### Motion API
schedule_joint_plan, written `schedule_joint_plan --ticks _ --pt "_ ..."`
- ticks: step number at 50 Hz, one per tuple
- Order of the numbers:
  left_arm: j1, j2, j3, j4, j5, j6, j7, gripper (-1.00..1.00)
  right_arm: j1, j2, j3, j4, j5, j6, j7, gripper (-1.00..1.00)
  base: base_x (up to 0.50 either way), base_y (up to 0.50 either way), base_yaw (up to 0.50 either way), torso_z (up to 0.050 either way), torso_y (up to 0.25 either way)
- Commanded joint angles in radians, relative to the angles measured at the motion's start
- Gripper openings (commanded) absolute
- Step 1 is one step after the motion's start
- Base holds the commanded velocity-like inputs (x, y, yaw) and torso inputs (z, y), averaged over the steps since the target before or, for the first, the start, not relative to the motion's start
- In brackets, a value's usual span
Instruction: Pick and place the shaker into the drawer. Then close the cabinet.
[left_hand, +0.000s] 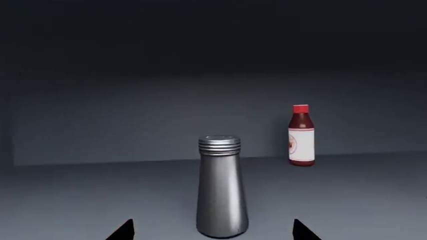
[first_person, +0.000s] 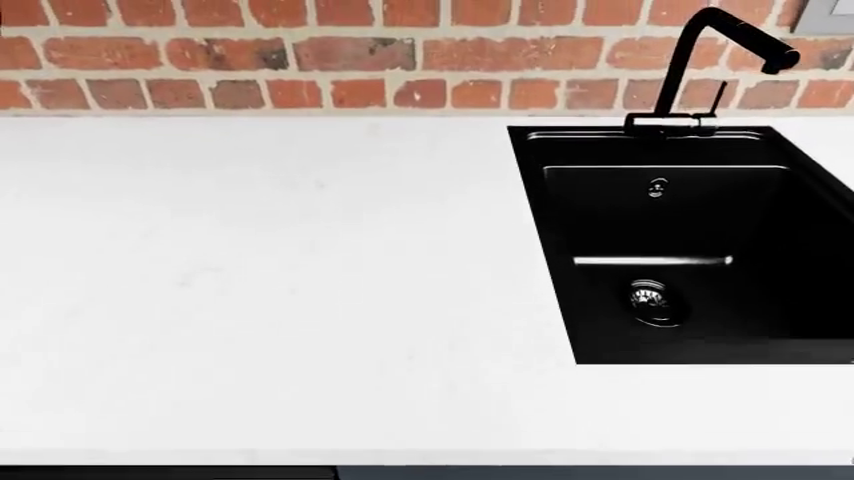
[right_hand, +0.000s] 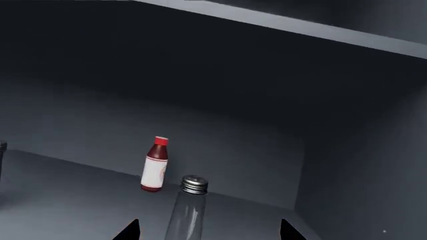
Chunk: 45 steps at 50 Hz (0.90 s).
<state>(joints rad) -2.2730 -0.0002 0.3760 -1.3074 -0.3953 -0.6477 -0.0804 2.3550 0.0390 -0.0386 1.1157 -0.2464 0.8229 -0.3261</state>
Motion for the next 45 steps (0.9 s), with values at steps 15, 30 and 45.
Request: schedule_joint_plan --ticks 15,30,45 --pt "0.023 0.000 0.048 -0.001 -0.037 0.016 -0.011 1.00 0.001 0.010 -0.008 0.061 0.010 -0.014 -0.022 1.00 0.50 0.00 0.00 0.000 0.000" --pt "0.038 0.000 -0.007 -0.001 0.033 0.013 0.000 1.00 0.001 -0.007 -0.015 0.081 0.009 0.050 -0.149 1.00 0.27 0.00 0.00 0.000 0.000" --pt "-0.025 0.000 -0.184 -0.001 0.129 0.176 -0.041 -1.00 0.001 0.004 -0.018 0.106 0.015 0.029 -0.118 1.00 0.00 0.00 0.00 0.000 0.000"
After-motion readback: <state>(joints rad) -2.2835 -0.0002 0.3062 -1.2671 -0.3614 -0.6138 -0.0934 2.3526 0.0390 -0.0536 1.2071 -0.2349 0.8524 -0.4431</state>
